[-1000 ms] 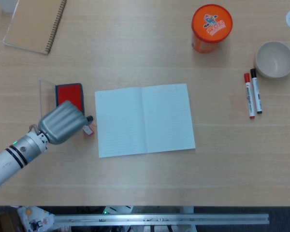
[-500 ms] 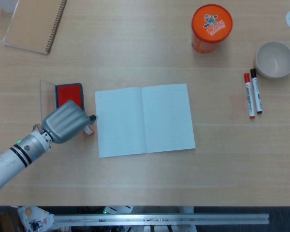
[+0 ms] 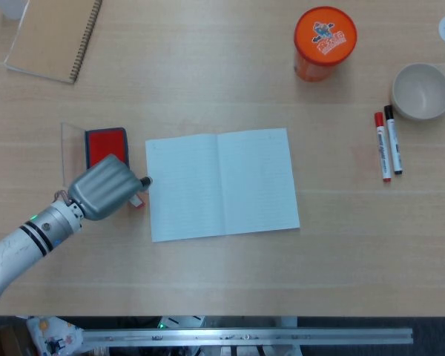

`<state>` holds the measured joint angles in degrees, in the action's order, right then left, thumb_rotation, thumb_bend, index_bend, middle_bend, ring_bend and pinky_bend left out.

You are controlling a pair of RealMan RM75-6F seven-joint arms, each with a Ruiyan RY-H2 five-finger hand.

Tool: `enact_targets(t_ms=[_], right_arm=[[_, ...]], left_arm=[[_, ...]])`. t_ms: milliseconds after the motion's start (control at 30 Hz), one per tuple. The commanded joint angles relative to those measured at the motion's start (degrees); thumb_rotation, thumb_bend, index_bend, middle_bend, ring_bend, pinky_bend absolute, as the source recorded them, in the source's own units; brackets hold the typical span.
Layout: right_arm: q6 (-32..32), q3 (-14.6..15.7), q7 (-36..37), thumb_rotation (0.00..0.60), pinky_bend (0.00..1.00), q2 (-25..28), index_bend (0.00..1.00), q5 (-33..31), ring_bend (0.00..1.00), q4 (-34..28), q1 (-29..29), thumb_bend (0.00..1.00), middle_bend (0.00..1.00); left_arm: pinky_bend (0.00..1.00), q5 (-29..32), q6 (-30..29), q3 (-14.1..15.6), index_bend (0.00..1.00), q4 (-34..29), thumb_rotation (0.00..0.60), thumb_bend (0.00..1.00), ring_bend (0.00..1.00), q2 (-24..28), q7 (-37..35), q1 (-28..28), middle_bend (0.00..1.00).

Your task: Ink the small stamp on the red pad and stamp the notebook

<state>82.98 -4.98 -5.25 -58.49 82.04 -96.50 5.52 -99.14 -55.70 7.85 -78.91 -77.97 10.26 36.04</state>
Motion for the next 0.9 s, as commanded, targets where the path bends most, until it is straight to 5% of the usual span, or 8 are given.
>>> enact_targets(t_ms=[33, 900], right_arm=[[0.0, 0.0, 0.0, 0.600, 0.35, 0.0, 0.19, 0.0, 0.27, 0.0, 0.0, 0.20, 0.32], [0.0, 0.1, -0.5, 0.600, 0.35, 0.0, 0.19, 0.1, 0.27, -0.4, -0.2, 0.20, 0.32]], left_arm=[[0.85, 0.1, 0.0, 0.1, 0.41, 0.1, 0.600, 0.23, 0.88, 0.0, 0.0, -0.1, 0.94], [0.85, 0.4, -1.2, 1.3, 0.44, 2.6, 0.600, 0.24, 0.88, -1.5, -1.1, -1.3, 0.95]])
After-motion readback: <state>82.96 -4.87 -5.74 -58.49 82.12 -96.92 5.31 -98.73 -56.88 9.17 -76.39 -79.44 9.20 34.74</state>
